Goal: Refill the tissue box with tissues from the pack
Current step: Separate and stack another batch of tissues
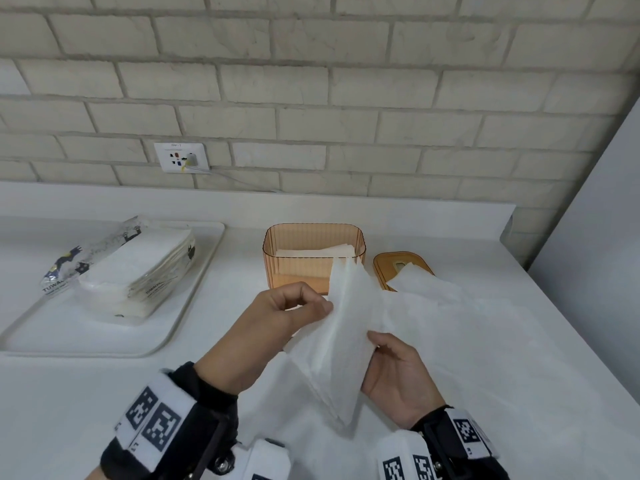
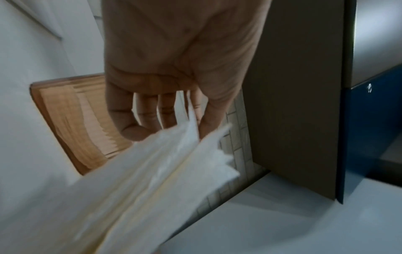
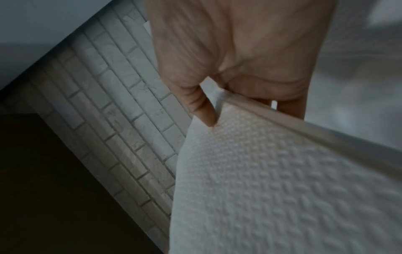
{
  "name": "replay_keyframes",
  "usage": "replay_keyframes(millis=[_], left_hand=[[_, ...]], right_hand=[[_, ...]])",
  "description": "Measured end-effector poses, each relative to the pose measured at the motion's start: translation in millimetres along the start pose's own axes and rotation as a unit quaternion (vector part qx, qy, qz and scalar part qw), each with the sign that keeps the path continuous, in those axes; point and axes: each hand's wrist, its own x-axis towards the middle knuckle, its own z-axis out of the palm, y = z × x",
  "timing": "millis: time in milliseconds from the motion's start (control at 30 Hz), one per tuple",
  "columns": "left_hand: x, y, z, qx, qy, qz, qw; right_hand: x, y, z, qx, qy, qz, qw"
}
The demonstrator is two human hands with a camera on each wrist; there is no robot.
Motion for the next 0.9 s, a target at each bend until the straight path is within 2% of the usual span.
replay_keyframes(millis=[200,400,567,767,900], left_hand=[[-1.5,9.8,3.2,0.047,0.026,0.002,0.999],[-3.3,13.4,-1.2,0.124,0.097,0.079,0.984],[-5.1,14.2,1.0,0.187,0.081,0.095,0.974],[-7.4,31.5,4.0,0.261,0.089,0.184,0.944],[-4.6,40.4,6.5,0.228,0.070,0.162,0.958]], right_hand=[[3.7,9.9,1.3,0.047,-0.022,0.008,0.999],[4.3,15.2,1.1,0.052,-0.003,0.013,0.999],[0.3,13.0,9.0,0.046,-0.012,0.020,0.999],[0.2,16.0,14.0,0.067,-0.029,0.029,0.997],[-0.2,20.6,17.8,0.046,-0.035,0.042,0.997]])
